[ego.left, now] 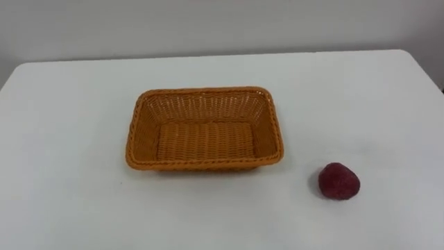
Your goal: Pick and place apple
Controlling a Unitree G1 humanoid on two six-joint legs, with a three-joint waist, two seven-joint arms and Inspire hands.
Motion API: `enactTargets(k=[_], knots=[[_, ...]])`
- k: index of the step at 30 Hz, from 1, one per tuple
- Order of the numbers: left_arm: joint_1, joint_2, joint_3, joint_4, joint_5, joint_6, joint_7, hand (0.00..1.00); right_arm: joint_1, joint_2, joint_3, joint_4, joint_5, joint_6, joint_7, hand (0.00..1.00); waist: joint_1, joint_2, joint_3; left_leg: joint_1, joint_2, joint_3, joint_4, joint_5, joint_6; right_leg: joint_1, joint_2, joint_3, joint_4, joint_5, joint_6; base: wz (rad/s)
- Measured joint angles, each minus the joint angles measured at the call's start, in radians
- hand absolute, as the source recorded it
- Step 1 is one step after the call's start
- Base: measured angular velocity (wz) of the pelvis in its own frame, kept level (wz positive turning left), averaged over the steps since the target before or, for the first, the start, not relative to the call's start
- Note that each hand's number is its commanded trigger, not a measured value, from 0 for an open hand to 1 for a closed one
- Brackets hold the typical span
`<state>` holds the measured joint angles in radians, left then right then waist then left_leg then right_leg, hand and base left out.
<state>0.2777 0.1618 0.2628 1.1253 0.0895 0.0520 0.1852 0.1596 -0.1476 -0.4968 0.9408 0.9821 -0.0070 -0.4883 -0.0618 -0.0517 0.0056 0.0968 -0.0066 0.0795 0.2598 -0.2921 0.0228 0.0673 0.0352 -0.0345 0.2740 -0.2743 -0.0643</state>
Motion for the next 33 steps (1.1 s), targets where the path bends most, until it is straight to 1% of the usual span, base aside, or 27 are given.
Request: enactTargets(k=[1,2,3,4,6,7,8,9,10,11,12,15,16,17,18,19,20,21,23,25,26,28,30,33], knots=[[0.002,0.004,0.000,-0.006,0.000,-0.004,0.000,0.00,0.001,0.000,-0.009,-0.025,0.003,-0.005,-0.021,0.00,-0.003,-0.002,-0.0002,-0.002,0.000,0.000,0.000,0.000,0.000,0.000,0.000,-0.001,0.000,0.000,0.000,0.06],[0.004,0.011,0.002,-0.007,0.001,-0.017,0.001,0.00,-0.001,-0.001,-0.031,-0.072,0.003,-0.018,-0.060,0.00,-0.007,-0.003,-0.0020,-0.003,0.000,0.000,0.000,0.000,0.000,0.000,0.000,-0.001,0.000,0.002,0.001,0.00],[0.006,0.011,0.011,-0.008,0.002,-0.019,0.001,0.00,-0.003,-0.002,-0.066,-0.129,0.001,-0.024,-0.104,0.00,-0.009,-0.003,-0.0030,-0.004,-0.001,0.000,-0.001,0.000,0.000,0.000,0.000,0.003,0.000,0.004,0.003,0.00],[0.007,0.011,0.011,-0.008,0.006,-0.019,0.001,0.00,-0.003,-0.002,-0.080,-0.171,0.000,-0.027,-0.127,0.00,-0.010,-0.002,-0.0030,-0.005,-0.002,0.000,-0.001,0.000,0.000,-0.001,0.001,0.003,0.000,0.004,0.004,0.00],[0.008,0.010,0.010,-0.008,0.012,-0.021,0.004,0.00,0.006,-0.005,-0.102,-0.343,-0.008,-0.063,-0.238,0.00,-0.016,0.004,-0.0072,-0.019,-0.006,0.000,0.006,0.001,0.002,-0.011,0.002,0.000,0.002,0.008,0.010,0.00],[0.007,0.010,0.010,-0.008,0.011,-0.022,0.004,0.00,0.008,-0.004,-0.103,-0.387,-0.020,-0.066,-0.268,0.00,-0.015,0.009,-0.0112,-0.023,-0.006,0.000,0.009,0.002,0.003,-0.014,0.001,0.000,0.002,0.009,0.011,0.00],[0.008,0.010,0.010,-0.007,0.010,-0.024,0.004,0.00,0.006,-0.005,-0.103,-0.462,-0.088,-0.069,-0.326,0.00,-0.015,0.015,-0.0111,-0.024,-0.007,0.000,0.005,0.005,0.008,-0.016,0.001,0.000,0.000,0.014,0.013,0.00],[0.010,0.010,0.008,-0.006,0.010,-0.025,0.007,0.00,0.004,-0.006,-0.104,-0.513,-0.167,-0.079,-0.382,0.00,-0.014,0.016,-0.0103,-0.022,-0.008,0.000,-0.003,0.007,0.013,-0.016,0.001,0.001,-0.002,0.017,0.014,0.00],[0.011,0.010,0.006,-0.005,0.010,-0.026,0.007,0.00,0.004,-0.006,-0.103,-0.539,-0.195,-0.088,-0.409,0.00,-0.014,0.018,-0.0097,-0.020,-0.008,0.000,-0.007,0.008,0.014,-0.016,0.001,0.001,-0.001,0.018,0.015,0.00],[0.013,0.011,-0.002,-0.006,0.013,-0.026,0.010,0.00,-0.001,-0.008,-0.095,-0.583,-0.258,-0.101,-0.458,0.00,-0.012,0.021,-0.0081,-0.021,-0.009,0.000,-0.009,0.010,0.016,-0.018,0.001,0.003,-0.001,0.019,0.016,0.00],[0.013,0.011,-0.007,-0.006,0.013,-0.026,0.010,0.00,-0.002,-0.009,-0.086,-0.605,-0.295,-0.104,-0.480,0.00,-0.012,0.022,-0.0072,-0.022,-0.009,0.000,-0.009,0.010,0.017,-0.020,0.001,0.003,-0.001,0.019,0.017,0.00],[0.017,0.012,-0.052,-0.006,0.014,-0.030,0.010,0.00,0.000,-0.012,-0.031,-0.752,-0.469,-0.116,-0.572,0.00,-0.007,0.024,-0.0075,-0.033,-0.009,0.000,-0.009,0.015,0.018,-0.040,0.001,0.003,-0.002,0.023,0.016,0.00],[0.017,0.012,-0.058,-0.003,0.013,-0.031,0.009,0.00,-0.001,-0.013,-0.024,-0.775,-0.501,-0.123,-0.585,0.00,-0.004,0.024,-0.0079,-0.033,-0.009,0.000,-0.008,0.016,0.018,-0.045,0.001,0.003,-0.004,0.023,0.016,-0.04],[0.016,0.011,-0.063,0.007,0.011,-0.036,0.008,0.00,-0.004,-0.013,-0.014,-0.813,-0.576,-0.136,-0.609,0.00,0.006,0.024,-0.0083,-0.033,-0.009,0.001,-0.007,0.017,0.017,-0.049,0.002,0.006,-0.002,0.023,0.015,-0.07],[0.016,0.010,-0.062,0.013,0.013,-0.038,0.008,0.00,-0.003,-0.013,-0.011,-0.856,-0.655,-0.138,-0.631,0.00,0.016,0.024,-0.0088,-0.032,-0.009,0.002,-0.008,0.017,0.017,-0.049,0.002,0.007,-0.001,0.023,0.015,-0.04],[0.017,0.010,-0.062,0.013,0.013,-0.037,0.008,0.00,-0.003,-0.013,-0.009,-0.881,-0.698,-0.139,-0.638,0.00,0.018,0.024,-0.0086,-0.033,-0.009,0.001,-0.008,0.017,0.017,-0.049,0.002,0.006,-0.001,0.023,0.015,0.00],[0.019,0.009,-0.063,0.013,0.014,-0.037,0.008,0.00,-0.003,-0.013,0.002,-0.934,-0.774,-0.145,-0.646,0.00,0.020,0.024,-0.0080,-0.034,-0.009,0.001,-0.008,0.019,0.017,-0.051,0.001,0.005,-0.002,0.023,0.015,0.03],[0.020,0.009,-0.071,0.012,0.016,-0.037,0.008,0.00,-0.003,-0.016,0.015,-0.975,-0.845,-0.153,-0.646,0.00,0.030,0.024,-0.0084,-0.034,-0.009,0.000,-0.008,0.019,0.017,-0.050,0.002,0.004,-0.004,0.024,0.015,0.00],[0.018,0.009,-0.082,0.007,0.024,-0.037,0.007,0.00,-0.003,-0.026,0.044,-1.002,-0.923,-0.167,-0.644,0.00,0.042,0.020,-0.0097,-0.037,-0.007,0.000,-0.008,0.019,0.016,-0.049,0.002,0.002,-0.013,0.028,0.013,0.00],[0.019,0.009,-0.094,-0.001,0.024,-0.037,0.007,0.00,-0.003,-0.027,0.095,-1.023,-0.969,-0.167,-0.635,0.00,0.047,0.017,-0.0107,-0.037,-0.006,0.001,-0.013,0.021,0.015,-0.049,0.003,0.002,-0.015,0.030,0.012,0.00],[0.018,0.009,-0.107,-0.001,0.024,-0.037,0.007,0.00,-0.003,-0.027,0.134,-1.034,-0.998,-0.167,-0.619,0.00,0.049,0.018,-0.0130,-0.032,-0.007,0.001,-0.023,0.023,0.015,-0.048,0.003,0.002,-0.016,0.030,0.012,0.00],[0.010,0.009,-0.120,-0.002,0.024,-0.041,0.000,0.00,-0.003,-0.027,0.174,-1.036,-1.037,-0.174,-0.583,0.00,0.056,0.016,-0.0129,-0.032,-0.006,0.001,-0.025,0.024,0.015,-0.048,0.003,0.001,-0.016,0.033,0.012,0.00],[0.006,0.010,-0.134,-0.005,0.024,-0.061,-0.001,0.00,0.003,-0.030,0.230,-1.032,-1.055,-0.179,-0.536,0.00,0.072,0.009,-0.0086,-0.032,-0.005,0.001,-0.026,0.024,0.015,-0.047,0.004,0.001,-0.019,0.035,0.011,-0.02],[0.006,0.011,-0.150,-0.006,0.023,-0.061,-0.001,0.00,0.017,-0.034,0.300,-1.032,-1.058,-0.179,-0.471,0.00,0.075,0.002,-0.0027,-0.032,-0.005,-0.001,-0.029,0.024,0.015,-0.046,0.005,0.000,-0.025,0.036,0.011,0.00]])
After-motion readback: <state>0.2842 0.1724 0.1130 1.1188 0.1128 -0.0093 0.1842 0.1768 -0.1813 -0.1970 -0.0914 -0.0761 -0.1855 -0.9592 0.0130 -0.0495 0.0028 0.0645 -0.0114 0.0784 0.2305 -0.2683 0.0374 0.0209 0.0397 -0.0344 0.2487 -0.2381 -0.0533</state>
